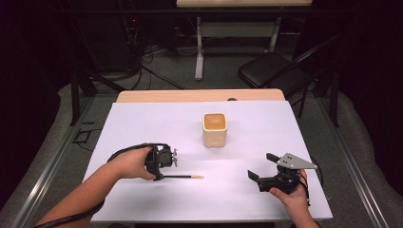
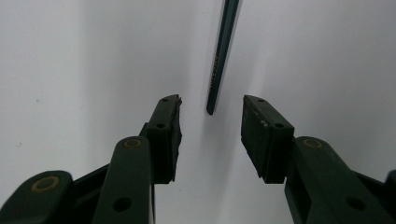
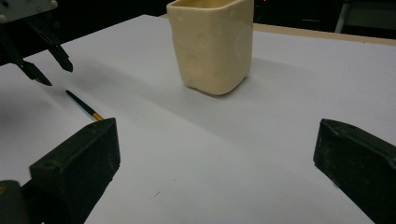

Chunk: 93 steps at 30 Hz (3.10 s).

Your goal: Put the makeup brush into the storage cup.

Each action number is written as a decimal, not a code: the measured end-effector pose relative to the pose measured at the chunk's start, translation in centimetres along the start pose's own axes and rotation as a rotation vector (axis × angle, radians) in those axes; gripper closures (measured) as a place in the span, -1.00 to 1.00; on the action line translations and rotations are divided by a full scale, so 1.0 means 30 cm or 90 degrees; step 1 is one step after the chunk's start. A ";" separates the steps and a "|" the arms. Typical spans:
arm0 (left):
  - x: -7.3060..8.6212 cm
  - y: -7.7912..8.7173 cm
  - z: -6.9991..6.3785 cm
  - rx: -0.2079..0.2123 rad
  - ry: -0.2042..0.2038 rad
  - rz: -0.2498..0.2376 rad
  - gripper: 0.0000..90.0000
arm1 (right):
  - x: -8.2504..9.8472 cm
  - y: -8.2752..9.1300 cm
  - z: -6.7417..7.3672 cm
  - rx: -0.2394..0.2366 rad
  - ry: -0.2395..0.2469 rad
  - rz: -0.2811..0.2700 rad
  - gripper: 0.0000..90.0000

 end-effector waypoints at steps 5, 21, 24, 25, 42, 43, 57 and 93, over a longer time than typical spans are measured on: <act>-0.022 -0.006 -0.008 -0.005 -0.028 0.011 0.31 | 0.000 -0.001 0.002 -0.001 0.001 0.000 -0.99; -0.061 -0.021 -0.020 0.001 -0.055 0.016 0.42 | 0.000 0.000 0.002 -0.002 0.001 0.001 -0.99; -0.063 -0.023 -0.019 0.001 -0.058 0.015 0.42 | 0.000 -0.001 0.002 -0.003 0.000 0.002 -0.99; -0.064 -0.023 -0.019 0.000 -0.053 0.009 0.42 | 0.000 -0.001 0.002 -0.003 0.001 0.000 -0.99; -0.066 -0.038 -0.019 0.002 -0.065 -0.019 0.43 | 0.001 -0.002 0.002 -0.005 0.001 0.003 -0.99; -0.066 -0.039 -0.018 0.003 -0.071 -0.016 0.43 | 0.001 -0.001 0.002 -0.007 0.001 0.004 -0.99; -0.074 -0.058 -0.025 0.000 -0.090 -0.009 0.59 | 0.001 -0.002 0.002 -0.007 0.004 0.005 -0.99; -0.096 -0.089 -0.039 0.000 -0.105 0.002 0.86 | 0.002 -0.002 0.002 -0.007 0.007 0.008 -0.99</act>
Point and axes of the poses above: each handheld gripper's, and its own axes: y roughly backward along the jaws, x roughly out of its underside, z roughly to its left, the point moved 1 cm from there along -y, roughly forward along the jaws, and after that the axes turned 6 degrees about -x, right-handed, at the moved point
